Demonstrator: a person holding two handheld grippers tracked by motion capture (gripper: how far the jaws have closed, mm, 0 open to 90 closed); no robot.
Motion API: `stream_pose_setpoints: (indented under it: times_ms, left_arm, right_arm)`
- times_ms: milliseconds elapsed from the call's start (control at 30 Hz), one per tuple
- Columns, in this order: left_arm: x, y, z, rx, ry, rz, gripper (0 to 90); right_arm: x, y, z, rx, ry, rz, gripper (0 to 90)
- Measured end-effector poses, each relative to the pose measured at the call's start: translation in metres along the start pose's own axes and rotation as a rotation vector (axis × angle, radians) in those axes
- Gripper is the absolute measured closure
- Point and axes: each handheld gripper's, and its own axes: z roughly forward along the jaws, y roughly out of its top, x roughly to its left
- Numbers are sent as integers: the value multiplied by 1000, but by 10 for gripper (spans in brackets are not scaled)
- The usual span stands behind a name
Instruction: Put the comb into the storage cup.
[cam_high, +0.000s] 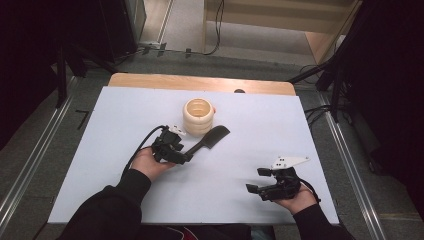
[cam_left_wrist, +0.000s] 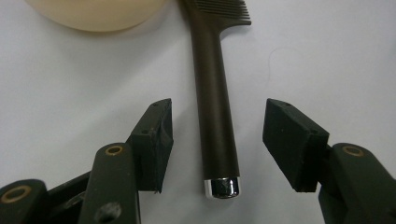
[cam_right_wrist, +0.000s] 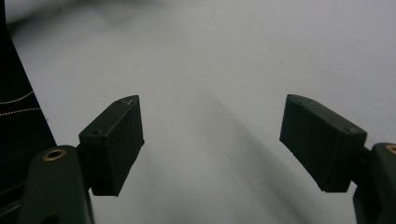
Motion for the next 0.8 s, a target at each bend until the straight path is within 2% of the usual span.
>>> stream_pose_setpoints:
  times_ms: [267,400,433,500,600,800]
  left_arm:
    - [-1,3,11,45,21,23,512]
    - [-1,4,13,30,28,22,547]
    - [-2,4,13,29,41,33,589]
    - [-3,4,14,31,51,43,591]
    - [-9,3,15,38,96,87,621]
    - [-13,3,16,40,107,86,681]
  right_arm:
    - [0,0,0,3,1,0,193]
    - [0,0,0,5,1,-3,193]
    - [0,0,0,5,1,-2,192]
    - [0,0,0,6,1,-2,193]
    - [0,0,1,10,-1,0,193]
    - [1,1,2,14,3,-5,193]
